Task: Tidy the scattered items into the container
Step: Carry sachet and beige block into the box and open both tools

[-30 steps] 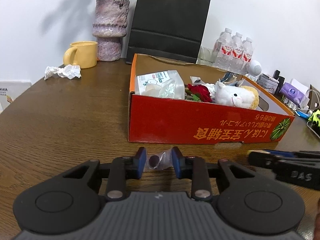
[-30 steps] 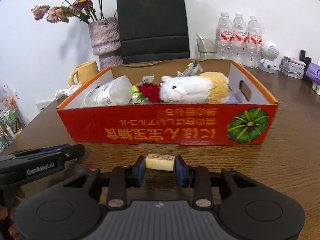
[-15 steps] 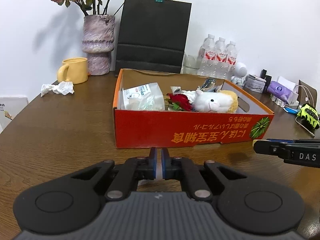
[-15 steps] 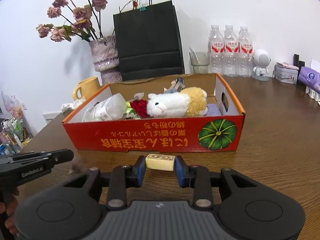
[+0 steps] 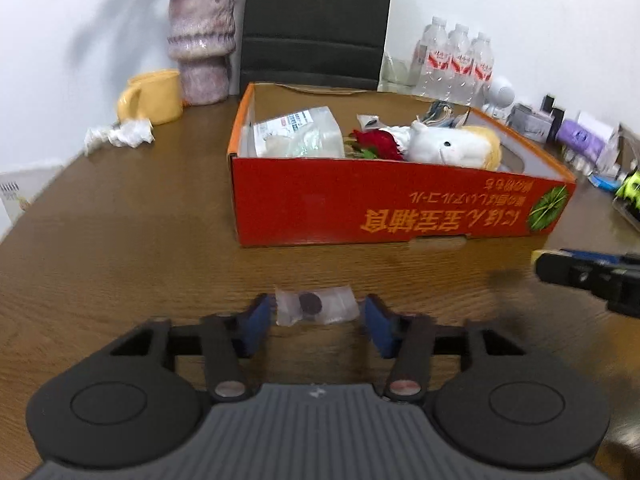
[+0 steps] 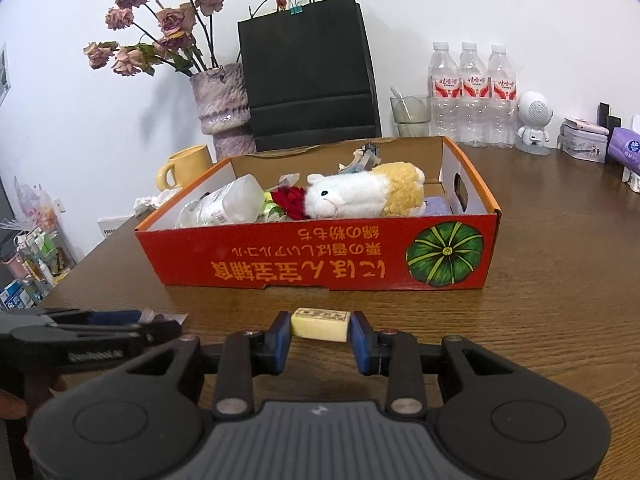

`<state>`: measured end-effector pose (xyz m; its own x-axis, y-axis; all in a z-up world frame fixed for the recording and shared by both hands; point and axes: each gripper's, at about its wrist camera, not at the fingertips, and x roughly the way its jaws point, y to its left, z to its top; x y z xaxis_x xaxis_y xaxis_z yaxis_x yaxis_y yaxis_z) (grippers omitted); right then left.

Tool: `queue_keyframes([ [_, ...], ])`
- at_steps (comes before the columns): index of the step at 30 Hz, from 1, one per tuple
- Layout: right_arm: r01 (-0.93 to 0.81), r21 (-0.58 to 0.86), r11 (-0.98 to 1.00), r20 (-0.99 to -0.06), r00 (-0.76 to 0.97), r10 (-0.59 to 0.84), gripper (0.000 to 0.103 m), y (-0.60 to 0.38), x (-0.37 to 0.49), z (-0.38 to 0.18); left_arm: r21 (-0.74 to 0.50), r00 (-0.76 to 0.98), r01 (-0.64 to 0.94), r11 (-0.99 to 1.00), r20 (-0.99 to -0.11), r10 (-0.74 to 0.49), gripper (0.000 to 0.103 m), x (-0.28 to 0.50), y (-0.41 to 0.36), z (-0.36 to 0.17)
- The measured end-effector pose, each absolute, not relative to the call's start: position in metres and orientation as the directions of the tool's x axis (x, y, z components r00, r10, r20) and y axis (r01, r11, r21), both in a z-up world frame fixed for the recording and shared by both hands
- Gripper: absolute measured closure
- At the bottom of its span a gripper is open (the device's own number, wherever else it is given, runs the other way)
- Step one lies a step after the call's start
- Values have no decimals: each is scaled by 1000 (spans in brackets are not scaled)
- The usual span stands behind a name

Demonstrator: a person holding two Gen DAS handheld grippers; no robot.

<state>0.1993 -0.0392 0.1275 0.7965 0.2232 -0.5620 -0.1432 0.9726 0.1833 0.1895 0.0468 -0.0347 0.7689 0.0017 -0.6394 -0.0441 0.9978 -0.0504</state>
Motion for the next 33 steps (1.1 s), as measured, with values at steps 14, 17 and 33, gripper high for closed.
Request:
queue_keyframes([
  [14,-144,193,971,-565,792,230,73,-42,198,124,-76,809,-30,997,-588,-20,102,184,52,-28],
  [17,-142,195,970,-564,793,230,73,-43,198,125,-74,824,-19,997,-567,-26,102,181,50,-22],
  [33,-192,145,971,-430,871,237,73,-51,237,185,-37,938,93,995,-331,-101,102,195,30,62],
])
